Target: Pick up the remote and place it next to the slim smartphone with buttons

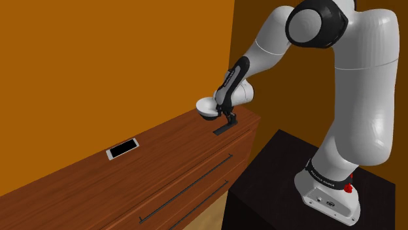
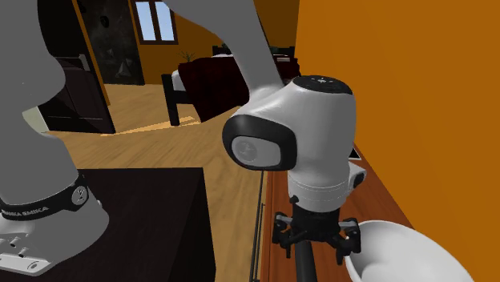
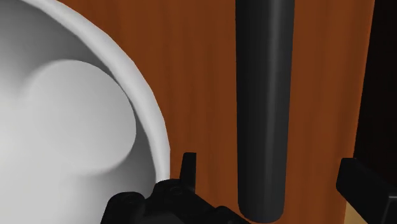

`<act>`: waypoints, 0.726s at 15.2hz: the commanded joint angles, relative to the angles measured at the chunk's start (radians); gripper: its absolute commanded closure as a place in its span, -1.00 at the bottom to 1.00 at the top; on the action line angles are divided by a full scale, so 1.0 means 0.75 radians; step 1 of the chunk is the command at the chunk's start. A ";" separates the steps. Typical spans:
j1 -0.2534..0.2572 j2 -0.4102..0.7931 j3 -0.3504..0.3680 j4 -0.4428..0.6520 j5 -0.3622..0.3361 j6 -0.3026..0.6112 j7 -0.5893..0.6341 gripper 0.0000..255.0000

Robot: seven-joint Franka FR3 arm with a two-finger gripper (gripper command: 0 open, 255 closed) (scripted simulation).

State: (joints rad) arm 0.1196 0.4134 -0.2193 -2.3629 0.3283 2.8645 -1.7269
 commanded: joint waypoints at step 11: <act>-0.065 0.173 0.086 0.058 0.045 0.082 -0.049 -1.00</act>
State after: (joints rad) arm 0.0768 0.5273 -0.1553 -2.3268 0.3647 2.9419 -1.7590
